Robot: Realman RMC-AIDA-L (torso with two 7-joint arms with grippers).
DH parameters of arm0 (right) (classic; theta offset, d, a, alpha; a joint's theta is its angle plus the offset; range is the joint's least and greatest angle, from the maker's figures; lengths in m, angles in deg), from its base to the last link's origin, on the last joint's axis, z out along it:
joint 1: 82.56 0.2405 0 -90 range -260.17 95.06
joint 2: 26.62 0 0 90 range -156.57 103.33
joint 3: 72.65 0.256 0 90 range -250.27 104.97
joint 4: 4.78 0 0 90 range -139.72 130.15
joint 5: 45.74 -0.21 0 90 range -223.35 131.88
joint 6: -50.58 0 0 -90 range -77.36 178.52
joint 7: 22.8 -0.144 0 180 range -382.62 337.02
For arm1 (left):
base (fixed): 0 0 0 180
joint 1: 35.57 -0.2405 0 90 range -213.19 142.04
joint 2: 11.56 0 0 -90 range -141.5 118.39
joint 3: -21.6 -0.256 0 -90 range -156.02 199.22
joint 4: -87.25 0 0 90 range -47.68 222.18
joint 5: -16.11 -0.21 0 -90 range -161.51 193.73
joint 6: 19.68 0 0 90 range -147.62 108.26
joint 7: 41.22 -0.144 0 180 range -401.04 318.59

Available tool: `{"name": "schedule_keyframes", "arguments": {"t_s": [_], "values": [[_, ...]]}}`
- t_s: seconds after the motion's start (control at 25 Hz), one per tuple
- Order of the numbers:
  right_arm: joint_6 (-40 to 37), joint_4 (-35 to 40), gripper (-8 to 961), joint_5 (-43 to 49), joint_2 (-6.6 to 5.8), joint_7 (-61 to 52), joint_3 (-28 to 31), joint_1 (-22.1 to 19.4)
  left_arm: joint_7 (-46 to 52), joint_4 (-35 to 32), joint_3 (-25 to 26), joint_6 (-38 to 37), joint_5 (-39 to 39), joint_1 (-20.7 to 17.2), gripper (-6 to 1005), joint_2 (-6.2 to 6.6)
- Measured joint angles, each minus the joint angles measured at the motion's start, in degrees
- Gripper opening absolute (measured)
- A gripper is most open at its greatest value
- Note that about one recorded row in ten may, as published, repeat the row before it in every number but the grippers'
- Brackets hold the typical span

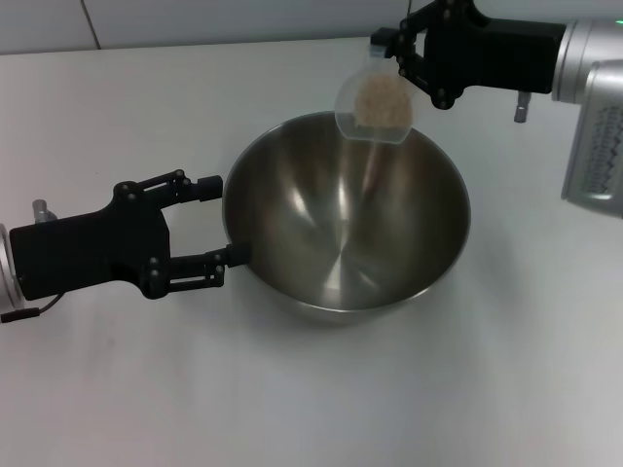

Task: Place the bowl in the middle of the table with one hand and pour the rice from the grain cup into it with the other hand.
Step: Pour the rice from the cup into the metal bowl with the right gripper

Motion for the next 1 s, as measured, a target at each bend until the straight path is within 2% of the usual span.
{"name": "schedule_keyframes", "arguments": {"t_s": [0.04, 0.08, 0.16, 0.2, 0.24, 0.4, 0.6, 1.0], "values": [[0.00, 0.00, 11, 0.00, 0.00, 0.00, 0.00, 0.00, 0.00, 0.00, 0.00, 0.00, 0.00, 0.00, 827, 0.00], [1.91, 0.68, 11, -2.38, 0.00, 2.31, -3.30, -0.86, 0.03, 0.00, 0.00, 0.03, 0.02, -0.02, 827, 0.00], [3.21, 1.08, 11, -3.97, 0.01, 4.01, -5.35, -1.44, 0.11, -0.03, 0.00, 0.19, 0.09, 0.02, 827, -0.01], [5.60, 1.63, 11, -7.33, 0.02, 8.52, -9.08, -2.55, 0.11, -0.05, 0.00, 0.37, 0.09, 0.04, 827, -0.01], [5.60, 1.63, 11, -7.33, 0.02, 8.52, -9.08, -2.55, 0.11, -0.05, 0.00, 0.49, 0.10, 0.06, 827, -0.01], [8.45, 2.37, 11, -13.79, 0.03, 18.08, -15.92, -4.83, -0.03, 0.12, 0.00, 0.95, 0.14, 0.11, 827, 0.00], [8.56, 5.32, 11, -17.91, 0.10, 22.78, -20.48, -7.37, 1.83, 0.15, 0.00, 2.18, 0.16, 0.14, 827, 0.05], [8.70, 7.95, 11, -18.55, 0.12, 30.23, -22.47, -9.34, 1.67, 0.21, 0.00, 2.49, 0.19, -0.10, 827, 0.08]]}}
